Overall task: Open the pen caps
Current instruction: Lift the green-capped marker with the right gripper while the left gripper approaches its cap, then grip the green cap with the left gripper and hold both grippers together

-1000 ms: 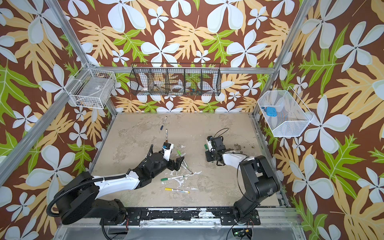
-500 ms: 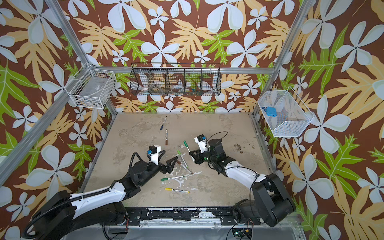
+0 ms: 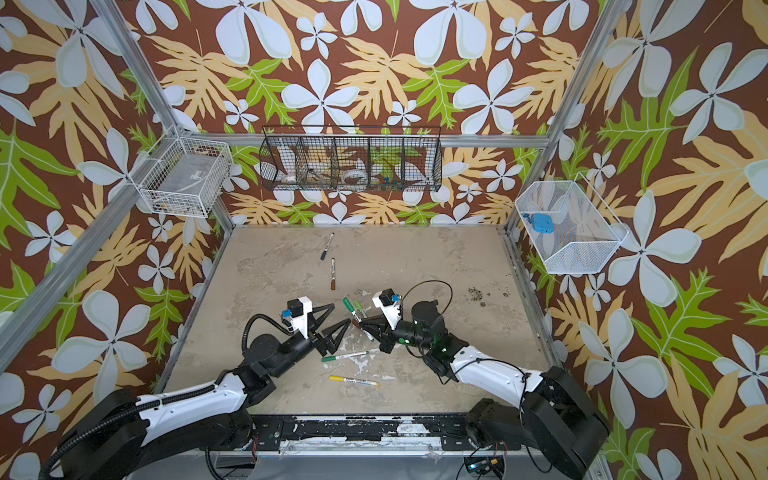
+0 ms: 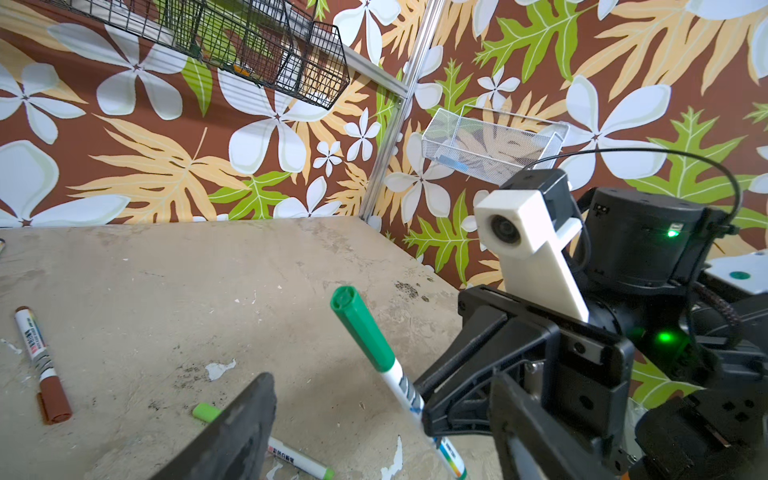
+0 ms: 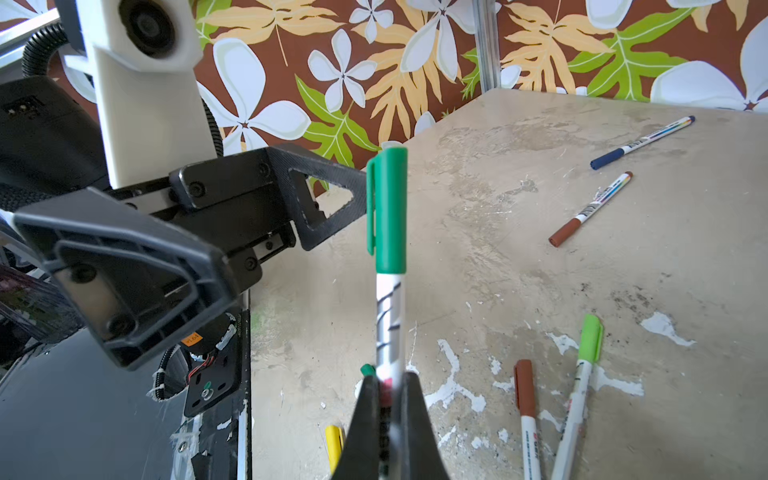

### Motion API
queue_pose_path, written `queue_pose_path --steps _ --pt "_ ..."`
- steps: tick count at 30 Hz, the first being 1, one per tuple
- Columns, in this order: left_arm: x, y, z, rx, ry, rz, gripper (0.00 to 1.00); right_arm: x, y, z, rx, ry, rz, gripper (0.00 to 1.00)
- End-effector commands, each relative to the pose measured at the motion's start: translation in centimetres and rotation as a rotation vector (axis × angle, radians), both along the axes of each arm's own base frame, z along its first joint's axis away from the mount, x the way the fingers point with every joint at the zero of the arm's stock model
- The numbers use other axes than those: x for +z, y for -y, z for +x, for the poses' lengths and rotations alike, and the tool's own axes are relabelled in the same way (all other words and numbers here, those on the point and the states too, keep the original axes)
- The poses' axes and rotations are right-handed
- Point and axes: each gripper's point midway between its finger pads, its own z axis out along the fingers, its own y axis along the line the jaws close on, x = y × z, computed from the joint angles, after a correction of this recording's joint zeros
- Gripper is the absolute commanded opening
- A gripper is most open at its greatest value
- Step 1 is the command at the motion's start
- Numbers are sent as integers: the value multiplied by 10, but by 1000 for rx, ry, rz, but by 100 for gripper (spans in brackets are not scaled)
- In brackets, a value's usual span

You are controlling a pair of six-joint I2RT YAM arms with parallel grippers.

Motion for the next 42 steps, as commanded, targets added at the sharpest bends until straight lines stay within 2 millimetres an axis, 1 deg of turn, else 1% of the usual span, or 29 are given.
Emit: queue_pose_path --steps 1,5,12,16,20,22,26,28,31,34,36,38,39,42 --pt "17 1 -6 -29 43 -59 77 16 -6 -2 23 70 44 0" --pt "20 0 -10 -47 58 -72 64 18 -11 -12 57 109 34 0" --pt "26 -3 -14 -48 79 -92 60 19 -18 -22 95 142 35 0" --pt "27 -4 -14 -45 76 -99 53 19 -20 -27 113 164 33 0" --pt "31 -4 -18 -63 86 -115 52 20 -24 -34 139 188 30 0" --pt "32 -5 -19 -63 89 -117 49 20 -27 -37 151 197 28 0" --pt "31 -3 -20 -76 94 -110 40 19 -28 -39 153 206 24 0" --pt "30 0 -21 -90 92 -109 37 20 -29 -39 153 211 24 0" --pt "29 1 -22 -99 91 -106 28 19 -30 -40 154 213 20 0" --pt "31 1 -23 -102 105 -101 22 17 -30 -39 148 213 16 0" --pt "31 0 -23 -97 108 -100 13 15 -29 -37 136 211 8 5" --pt "31 0 -25 -103 113 -101 3 15 -29 -35 129 213 3 14" --pt "31 0 -25 -108 117 -100 0 14 -29 -35 127 212 -1 20" --pt "31 3 -28 -127 126 -97 0 13 -29 -35 129 213 -7 38"
